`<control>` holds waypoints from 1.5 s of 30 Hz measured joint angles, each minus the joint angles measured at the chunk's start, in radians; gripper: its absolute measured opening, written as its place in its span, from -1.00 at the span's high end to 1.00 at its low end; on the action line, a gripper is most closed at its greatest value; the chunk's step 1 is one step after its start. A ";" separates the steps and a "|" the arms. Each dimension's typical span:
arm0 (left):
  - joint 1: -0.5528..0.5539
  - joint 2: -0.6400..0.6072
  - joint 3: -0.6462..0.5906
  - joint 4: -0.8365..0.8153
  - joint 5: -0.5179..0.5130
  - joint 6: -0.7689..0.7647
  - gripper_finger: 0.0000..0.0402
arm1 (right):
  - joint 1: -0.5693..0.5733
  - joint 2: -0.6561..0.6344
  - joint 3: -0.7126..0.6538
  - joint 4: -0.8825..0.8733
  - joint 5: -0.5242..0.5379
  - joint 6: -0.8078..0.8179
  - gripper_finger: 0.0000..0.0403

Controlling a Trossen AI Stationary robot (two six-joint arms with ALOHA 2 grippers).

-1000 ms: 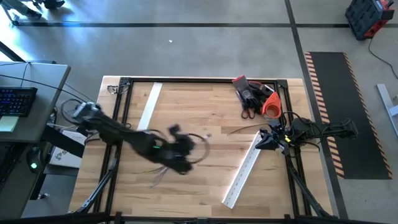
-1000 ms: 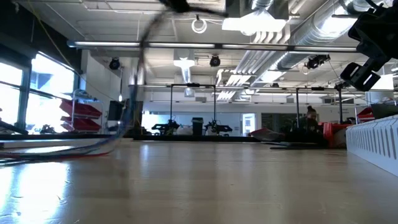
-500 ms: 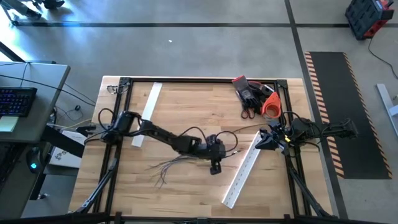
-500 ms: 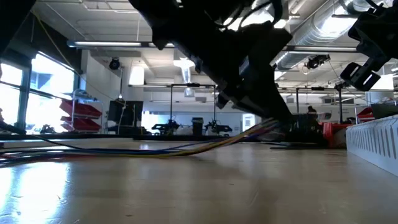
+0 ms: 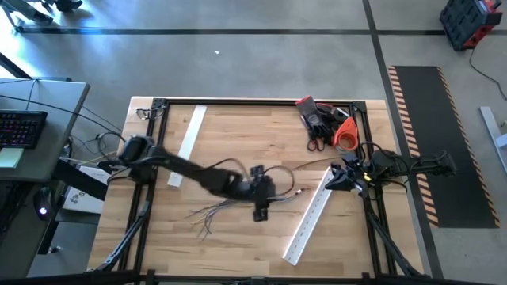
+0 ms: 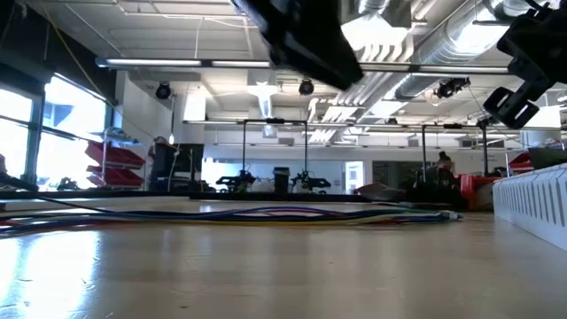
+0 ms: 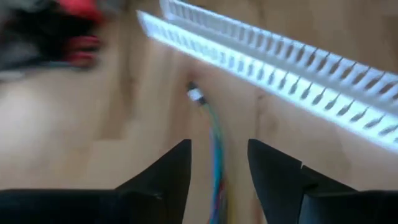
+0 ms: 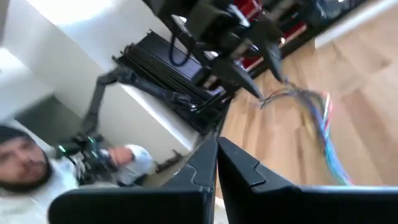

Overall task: Ziptie cables
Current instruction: Wrap the colored cables with the black zip tie

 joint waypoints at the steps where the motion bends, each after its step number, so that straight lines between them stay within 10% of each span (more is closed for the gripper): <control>1: -0.037 -0.026 -0.020 -0.006 -0.082 -0.008 0.32 | 0.000 0.000 0.000 0.001 0.004 -0.039 1.00; 5: -0.140 -0.109 -0.188 0.011 -0.270 -0.147 0.35 | 0.000 0.000 0.000 0.016 0.098 -0.123 1.00; 17: -0.205 -0.193 -0.559 0.361 -0.311 -0.345 0.38 | -0.005 0.040 0.000 0.088 0.546 0.112 1.00; 26: -0.027 -0.185 -0.565 0.502 -0.104 -0.163 0.38 | -0.032 0.359 0.016 0.326 0.414 0.020 0.91; 45: 0.199 -0.118 -0.565 0.598 0.173 0.019 0.38 | -0.221 1.317 0.696 -0.418 0.293 -0.702 0.63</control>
